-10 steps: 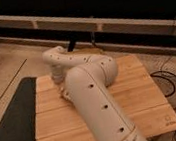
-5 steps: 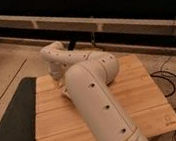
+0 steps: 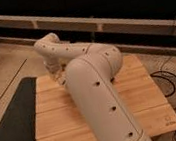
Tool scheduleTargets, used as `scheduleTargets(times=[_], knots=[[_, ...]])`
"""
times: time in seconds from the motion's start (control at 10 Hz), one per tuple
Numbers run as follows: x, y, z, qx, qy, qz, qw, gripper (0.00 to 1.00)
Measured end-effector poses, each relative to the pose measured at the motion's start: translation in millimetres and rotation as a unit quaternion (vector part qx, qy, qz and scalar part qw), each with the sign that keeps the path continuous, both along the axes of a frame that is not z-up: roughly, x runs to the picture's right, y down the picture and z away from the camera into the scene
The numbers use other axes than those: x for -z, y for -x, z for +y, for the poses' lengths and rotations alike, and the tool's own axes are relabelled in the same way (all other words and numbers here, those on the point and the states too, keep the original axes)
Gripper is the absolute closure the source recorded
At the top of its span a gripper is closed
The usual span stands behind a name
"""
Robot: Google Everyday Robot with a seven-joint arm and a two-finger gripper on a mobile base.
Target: Stand the bottle upright
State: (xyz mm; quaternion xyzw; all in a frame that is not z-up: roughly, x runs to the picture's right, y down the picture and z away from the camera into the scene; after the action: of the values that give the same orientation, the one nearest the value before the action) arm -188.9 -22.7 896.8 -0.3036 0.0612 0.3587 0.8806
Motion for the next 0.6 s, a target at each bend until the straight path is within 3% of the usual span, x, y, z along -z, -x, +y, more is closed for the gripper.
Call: scheduleTargets(times=[0.1, 0.2, 0.4, 0.5, 0.6], knots=[[2.6, 1.0, -7.1, 0.001, -0.021, -0.006, 0.9998, 1.00], [6.0, 6.4, -16.1, 0.001, -0.054, -0.023, 0.9983, 1.00], [13.8, 14.2, -30.6, -0.003, -0.115, -0.056, 0.9918, 1.00], [19.3, 17.0, -37.4, -0.010, -0.147, -0.076, 0.9862, 1.00], [28.1, 22.4, -44.0, -0.021, -0.180, -0.105, 0.9779, 1.00]])
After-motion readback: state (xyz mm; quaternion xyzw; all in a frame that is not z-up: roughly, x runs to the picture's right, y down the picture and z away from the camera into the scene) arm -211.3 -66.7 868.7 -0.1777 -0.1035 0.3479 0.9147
